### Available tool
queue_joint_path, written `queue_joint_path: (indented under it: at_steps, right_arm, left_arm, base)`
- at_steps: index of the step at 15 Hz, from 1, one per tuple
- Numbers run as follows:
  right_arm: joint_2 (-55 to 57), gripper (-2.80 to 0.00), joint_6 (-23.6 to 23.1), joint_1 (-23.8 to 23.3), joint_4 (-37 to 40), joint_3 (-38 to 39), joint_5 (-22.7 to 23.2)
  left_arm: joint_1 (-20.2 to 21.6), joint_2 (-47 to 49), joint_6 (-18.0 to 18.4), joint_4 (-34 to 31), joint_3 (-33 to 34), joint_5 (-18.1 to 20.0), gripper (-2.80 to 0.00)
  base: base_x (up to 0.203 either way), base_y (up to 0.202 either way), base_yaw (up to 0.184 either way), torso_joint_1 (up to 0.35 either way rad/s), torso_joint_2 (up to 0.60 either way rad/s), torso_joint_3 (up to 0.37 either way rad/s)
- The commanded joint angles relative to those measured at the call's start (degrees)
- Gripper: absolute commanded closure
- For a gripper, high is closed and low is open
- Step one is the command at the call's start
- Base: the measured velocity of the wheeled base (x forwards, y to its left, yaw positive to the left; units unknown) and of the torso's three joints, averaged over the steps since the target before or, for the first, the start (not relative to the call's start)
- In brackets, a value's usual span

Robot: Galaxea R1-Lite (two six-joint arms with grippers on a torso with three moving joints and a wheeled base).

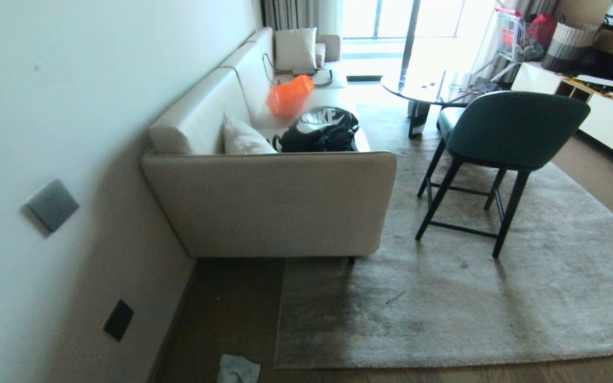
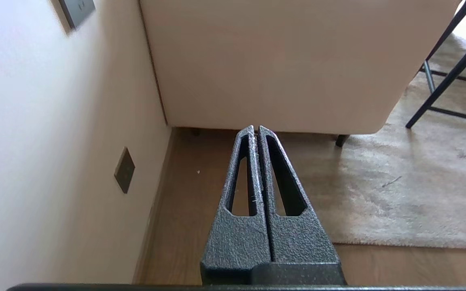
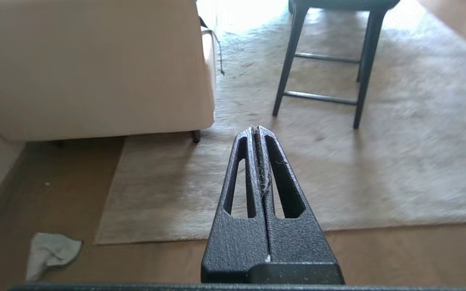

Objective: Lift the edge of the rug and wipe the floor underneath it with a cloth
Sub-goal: Pick up the rag

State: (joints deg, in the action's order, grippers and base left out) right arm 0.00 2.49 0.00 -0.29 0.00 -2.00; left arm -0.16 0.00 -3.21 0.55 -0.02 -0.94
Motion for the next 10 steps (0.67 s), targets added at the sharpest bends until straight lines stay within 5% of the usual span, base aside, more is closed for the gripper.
queue_joint_path:
  at_steps: [1,10]
  right_arm:
    - [0.0,0.0,0.13,0.0,-0.06,0.0,-0.02]
    - [0.0,0.0,0.14,0.0,-0.06,0.0,-0.02]
  left_arm:
    - [0.06,0.0,-0.04,0.07,0.02,-0.03,0.0]
    - [-0.02,0.0,-0.04,0.07,0.01,-0.03,0.0]
  base:
    - [0.0,0.0,0.0,-0.11,0.49,0.376]
    - [0.0,0.0,0.0,-0.039,0.45,0.404]
